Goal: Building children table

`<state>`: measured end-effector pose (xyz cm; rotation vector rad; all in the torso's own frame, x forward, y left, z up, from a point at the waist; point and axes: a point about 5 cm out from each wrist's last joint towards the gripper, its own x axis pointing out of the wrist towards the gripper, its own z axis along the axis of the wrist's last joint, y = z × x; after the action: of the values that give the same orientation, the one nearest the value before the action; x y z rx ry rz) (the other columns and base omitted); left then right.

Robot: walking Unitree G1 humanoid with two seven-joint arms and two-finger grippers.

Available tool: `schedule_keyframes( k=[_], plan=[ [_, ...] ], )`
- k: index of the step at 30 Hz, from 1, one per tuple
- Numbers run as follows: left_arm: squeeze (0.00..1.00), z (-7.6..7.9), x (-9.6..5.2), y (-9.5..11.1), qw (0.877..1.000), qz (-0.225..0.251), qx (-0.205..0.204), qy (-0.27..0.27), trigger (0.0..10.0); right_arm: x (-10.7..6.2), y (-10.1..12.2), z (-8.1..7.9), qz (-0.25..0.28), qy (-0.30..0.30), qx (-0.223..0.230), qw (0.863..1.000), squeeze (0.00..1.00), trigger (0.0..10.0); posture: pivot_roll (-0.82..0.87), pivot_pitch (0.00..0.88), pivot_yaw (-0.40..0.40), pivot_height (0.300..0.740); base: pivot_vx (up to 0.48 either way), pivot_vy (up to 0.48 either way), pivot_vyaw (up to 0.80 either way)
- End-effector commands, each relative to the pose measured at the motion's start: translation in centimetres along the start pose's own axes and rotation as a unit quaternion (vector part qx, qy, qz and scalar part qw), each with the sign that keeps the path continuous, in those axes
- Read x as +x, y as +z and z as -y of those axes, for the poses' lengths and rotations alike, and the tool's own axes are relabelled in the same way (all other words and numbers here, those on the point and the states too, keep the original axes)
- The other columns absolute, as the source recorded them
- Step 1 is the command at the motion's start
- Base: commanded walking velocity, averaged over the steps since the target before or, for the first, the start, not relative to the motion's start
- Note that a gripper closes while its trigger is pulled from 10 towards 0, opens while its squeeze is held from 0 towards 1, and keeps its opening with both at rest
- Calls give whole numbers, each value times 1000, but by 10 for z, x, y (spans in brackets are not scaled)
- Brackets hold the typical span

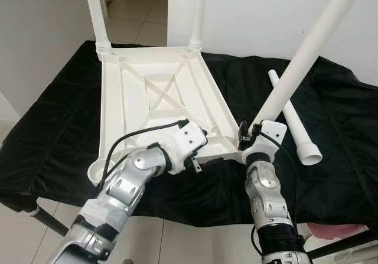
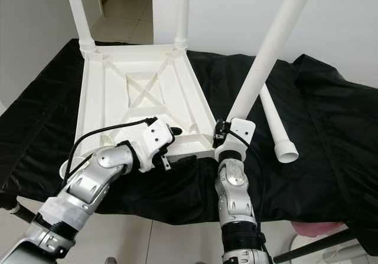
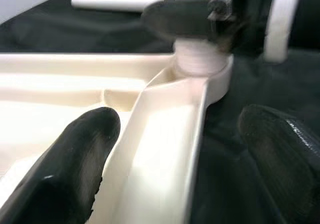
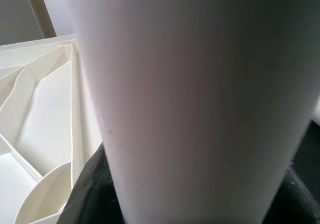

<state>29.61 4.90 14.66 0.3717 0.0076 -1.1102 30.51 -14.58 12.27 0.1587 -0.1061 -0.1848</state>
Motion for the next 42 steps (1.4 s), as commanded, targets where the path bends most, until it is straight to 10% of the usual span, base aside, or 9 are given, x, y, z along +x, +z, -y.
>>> schedule_keyframes(
  k=[1,4,5,16,17,18,19,42],
  plan=[
    [0,-15,0,-4,996,-19,7,91,10000,-2,-3,7,-9,-22,13,1000,0,10000,22,0,-62,740,0,0,0],
    [0,-19,-1,-3,995,-20,13,101,10000,-3,-2,7,-7,-19,11,1000,0,10000,22,0,-62,740,0,0,0],
    [0,-22,-2,-1,994,-17,15,108,10000,-4,-2,5,-4,-12,14,1000,1000,10000,22,0,-60,740,0,0,0],
    [0,-29,-3,1,992,-17,14,123,10000,-8,-1,7,3,-2,12,1000,1000,10000,16,0,-52,740,0,0,0],
    [0,-31,-3,1,992,-21,13,128,10000,-8,-1,9,4,1,12,1000,408,10000,13,0,-51,740,0,0,0],
    [0,-31,-3,1,992,-21,13,128,10000,-8,-1,9,4,1,12,1000,408,10000,13,0,-51,740,0,0,0],
    [0,-36,-2,-1,990,-30,6,138,10000,-8,0,11,10,8,3,1000,0,10000,10,0,-53,740,0,0,0],
    [0,-57,-1,-34,962,-151,-47,221,10000,-18,-2,10,30,44,0,999,0,10000,-2,0,-29,740,0,0,0]
  ],
)
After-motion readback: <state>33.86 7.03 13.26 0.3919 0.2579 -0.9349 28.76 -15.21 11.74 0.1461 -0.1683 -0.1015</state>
